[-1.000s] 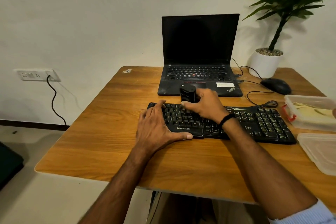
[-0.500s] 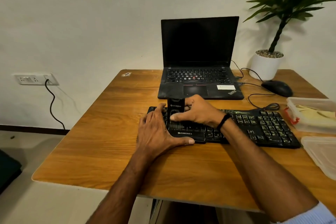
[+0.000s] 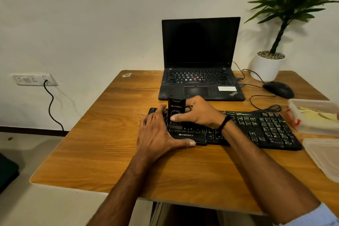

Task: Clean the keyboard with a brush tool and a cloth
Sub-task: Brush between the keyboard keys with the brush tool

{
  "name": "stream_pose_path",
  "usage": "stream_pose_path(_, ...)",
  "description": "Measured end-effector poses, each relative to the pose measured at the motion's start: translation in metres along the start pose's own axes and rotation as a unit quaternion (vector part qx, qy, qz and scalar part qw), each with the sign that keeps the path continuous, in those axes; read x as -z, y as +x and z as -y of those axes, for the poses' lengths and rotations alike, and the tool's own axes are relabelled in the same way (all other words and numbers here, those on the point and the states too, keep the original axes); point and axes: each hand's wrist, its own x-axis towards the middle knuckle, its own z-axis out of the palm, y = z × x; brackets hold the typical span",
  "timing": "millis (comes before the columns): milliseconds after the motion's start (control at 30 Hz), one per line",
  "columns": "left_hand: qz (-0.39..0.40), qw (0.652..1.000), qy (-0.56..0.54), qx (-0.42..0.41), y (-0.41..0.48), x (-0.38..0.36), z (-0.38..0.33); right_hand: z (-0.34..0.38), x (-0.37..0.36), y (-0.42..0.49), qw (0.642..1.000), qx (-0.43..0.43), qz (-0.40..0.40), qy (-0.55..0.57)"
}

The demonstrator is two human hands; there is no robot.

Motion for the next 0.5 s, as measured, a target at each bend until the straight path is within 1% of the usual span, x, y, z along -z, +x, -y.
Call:
stream_pose_path(33,-0.001,1.0,0.0,0.0,0.0,0.0,0.0,0.0,-0.001,0.001,1.0,0.002,-0.001,0.0)
stream_pose_path(67,0.001,1.0,0.001,0.001,0.001,0.001,0.0,0.0,0.0,0.004,0.998,0.007,-0.048,-0.031)
stream_pose_path(100,0.002,1.0,0.002,0.003,0.0,0.001,-0.001,-0.001,0.002,0.007,0.988,0.011,-0.124,-0.086)
stream_pose_path(133,0.003,1.0,0.002,0.005,0.0,0.002,-0.001,-0.002,0.005,0.008,0.97,0.013,-0.194,-0.146)
stream_pose_path(167,0.005,1.0,0.002,0.005,-0.001,0.002,-0.002,-0.004,0.009,0.007,0.953,0.016,-0.24,-0.182)
stream_pose_path(200,0.005,1.0,0.002,0.004,-0.002,0.003,-0.003,-0.007,0.013,0.005,0.944,0.017,-0.265,-0.196)
stream_pose_path(300,0.01,1.0,0.0,0.0,-0.001,0.004,-0.003,-0.016,0.028,0.002,0.939,-0.002,-0.295,-0.175)
stream_pose_path(333,0.011,1.0,0.001,-0.003,-0.001,0.004,-0.004,-0.016,0.031,0.001,0.942,-0.008,-0.301,-0.151)
stream_pose_path(433,0.008,1.0,0.009,-0.014,-0.001,0.003,-0.005,-0.013,0.035,0.003,0.949,-0.019,-0.313,-0.026)
stream_pose_path(467,0.004,1.0,0.012,-0.019,-0.002,0.002,-0.006,-0.012,0.035,0.005,0.949,-0.021,-0.314,-0.004)
stream_pose_path(500,0.001,1.0,0.015,-0.023,-0.001,0.002,-0.008,-0.012,0.034,0.007,0.95,-0.022,-0.313,-0.008)
